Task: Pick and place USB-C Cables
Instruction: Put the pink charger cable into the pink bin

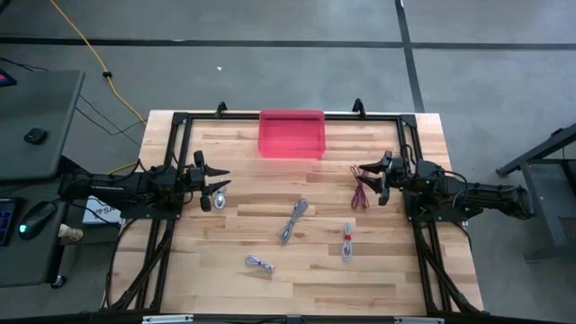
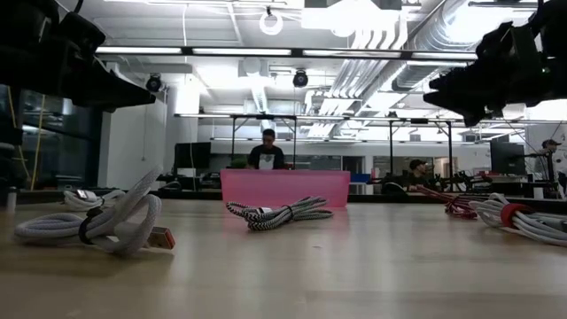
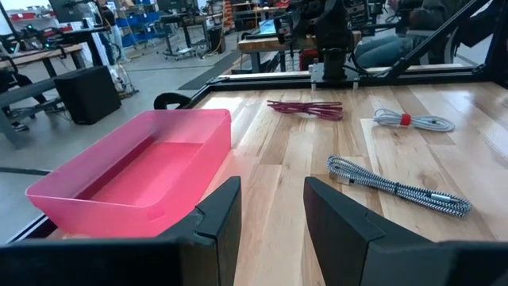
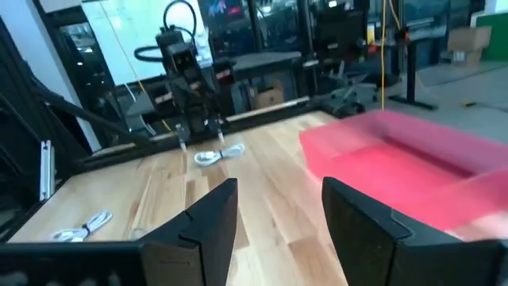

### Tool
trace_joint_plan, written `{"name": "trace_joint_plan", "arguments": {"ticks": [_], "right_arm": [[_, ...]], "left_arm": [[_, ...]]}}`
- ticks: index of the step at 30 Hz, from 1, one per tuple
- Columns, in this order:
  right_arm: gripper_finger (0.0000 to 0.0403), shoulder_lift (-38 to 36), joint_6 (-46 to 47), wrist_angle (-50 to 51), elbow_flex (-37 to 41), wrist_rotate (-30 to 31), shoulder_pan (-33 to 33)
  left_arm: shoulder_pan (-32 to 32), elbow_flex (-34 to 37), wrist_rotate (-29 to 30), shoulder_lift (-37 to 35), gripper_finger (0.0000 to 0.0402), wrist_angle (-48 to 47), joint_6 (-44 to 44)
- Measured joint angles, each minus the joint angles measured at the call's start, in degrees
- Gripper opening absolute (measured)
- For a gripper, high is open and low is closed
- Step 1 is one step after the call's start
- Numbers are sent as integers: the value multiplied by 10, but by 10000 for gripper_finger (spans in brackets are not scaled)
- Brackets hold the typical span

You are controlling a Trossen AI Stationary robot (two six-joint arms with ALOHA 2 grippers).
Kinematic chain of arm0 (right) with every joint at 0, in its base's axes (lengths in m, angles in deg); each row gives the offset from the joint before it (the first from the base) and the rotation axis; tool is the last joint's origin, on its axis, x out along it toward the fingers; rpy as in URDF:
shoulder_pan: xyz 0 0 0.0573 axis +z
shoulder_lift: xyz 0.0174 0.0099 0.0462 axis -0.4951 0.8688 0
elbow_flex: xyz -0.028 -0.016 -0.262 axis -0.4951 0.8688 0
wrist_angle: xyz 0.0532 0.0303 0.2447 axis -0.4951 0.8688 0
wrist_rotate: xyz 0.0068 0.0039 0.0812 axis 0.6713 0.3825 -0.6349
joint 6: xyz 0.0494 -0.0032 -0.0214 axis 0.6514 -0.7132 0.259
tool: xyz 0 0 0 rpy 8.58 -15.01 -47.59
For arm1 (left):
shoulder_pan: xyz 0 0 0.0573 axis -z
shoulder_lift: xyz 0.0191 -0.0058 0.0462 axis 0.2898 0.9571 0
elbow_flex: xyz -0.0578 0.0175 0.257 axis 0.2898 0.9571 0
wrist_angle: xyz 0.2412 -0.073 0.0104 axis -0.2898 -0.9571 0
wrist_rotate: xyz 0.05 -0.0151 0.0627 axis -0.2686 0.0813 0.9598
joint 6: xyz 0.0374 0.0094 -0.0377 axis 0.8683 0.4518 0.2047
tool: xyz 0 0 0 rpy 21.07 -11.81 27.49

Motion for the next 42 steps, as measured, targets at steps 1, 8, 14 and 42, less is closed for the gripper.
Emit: {"name": "trace_joint_plan", "arguments": {"ticks": [1,8,14,42], "right_arm": [[177,0,-1,2,-3,1,0],[177,5,-3,9,-76,91,0],[177,58,-18,94,-188,158,0],[177,414,399,726,-614,176,-24]], "left_arm": [[0,0,0,0,117,0,0],[0,0,0,0,117,0,0],[0,0,0,0,117,0,0],[0,0,8,0,117,0,-16]]}}
